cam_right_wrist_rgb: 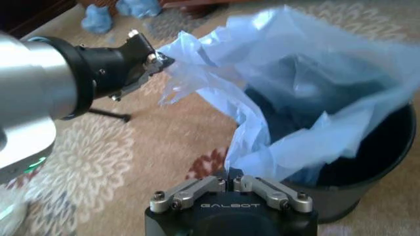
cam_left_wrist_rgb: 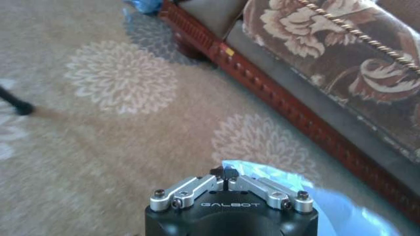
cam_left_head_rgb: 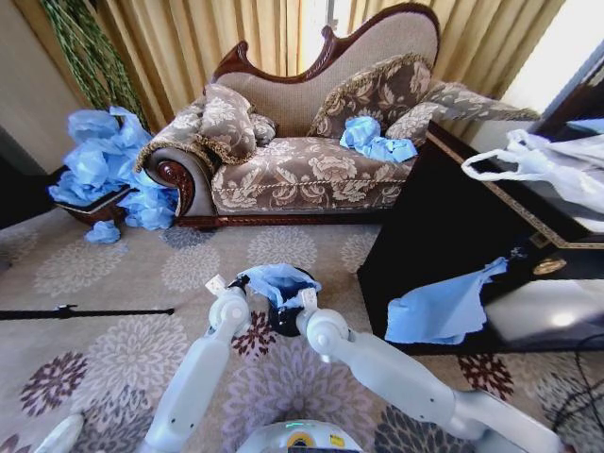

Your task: Place a garbage bag over the trash bin.

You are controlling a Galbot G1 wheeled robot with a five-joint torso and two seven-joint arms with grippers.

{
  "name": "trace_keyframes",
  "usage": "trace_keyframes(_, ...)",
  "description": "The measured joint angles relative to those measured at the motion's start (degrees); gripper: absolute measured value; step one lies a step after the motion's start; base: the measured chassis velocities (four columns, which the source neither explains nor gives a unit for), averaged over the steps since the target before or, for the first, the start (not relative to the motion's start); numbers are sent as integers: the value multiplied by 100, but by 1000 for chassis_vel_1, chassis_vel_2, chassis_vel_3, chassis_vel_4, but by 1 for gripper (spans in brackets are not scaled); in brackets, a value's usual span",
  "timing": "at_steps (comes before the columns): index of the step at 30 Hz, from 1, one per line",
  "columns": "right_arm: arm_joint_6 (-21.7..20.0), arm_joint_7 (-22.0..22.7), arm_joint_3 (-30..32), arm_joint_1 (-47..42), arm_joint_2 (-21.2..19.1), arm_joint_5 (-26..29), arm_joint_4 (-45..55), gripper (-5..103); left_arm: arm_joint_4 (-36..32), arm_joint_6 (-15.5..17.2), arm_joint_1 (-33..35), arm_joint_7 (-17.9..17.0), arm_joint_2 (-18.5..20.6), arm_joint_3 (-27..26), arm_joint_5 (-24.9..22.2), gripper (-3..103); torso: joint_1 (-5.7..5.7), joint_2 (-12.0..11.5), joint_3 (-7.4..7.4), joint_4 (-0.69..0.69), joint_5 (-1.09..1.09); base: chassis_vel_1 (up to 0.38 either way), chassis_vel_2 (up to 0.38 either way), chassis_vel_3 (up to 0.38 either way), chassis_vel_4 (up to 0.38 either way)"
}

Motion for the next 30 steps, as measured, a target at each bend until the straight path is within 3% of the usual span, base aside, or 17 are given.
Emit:
trace_keyframes(9,-107,-100,103,-224,-45,-190,-314,0,7,9,429,-183,-94,-45,111,0,0,0,0,0,0,0,0,0,0)
trace_keyframes(20,-114,-205,282,-609,-98,-731,-686,0,829,-175,380,185,-222,-7,416,0,1,0,0,0,0,0,0,0,0)
trace_keyframes(30,-95,-274,572,-714,-59,-948,-1078,0,911,-256,281,318,-311,117,566,0,1,0,0,0,0,0,0,0,0)
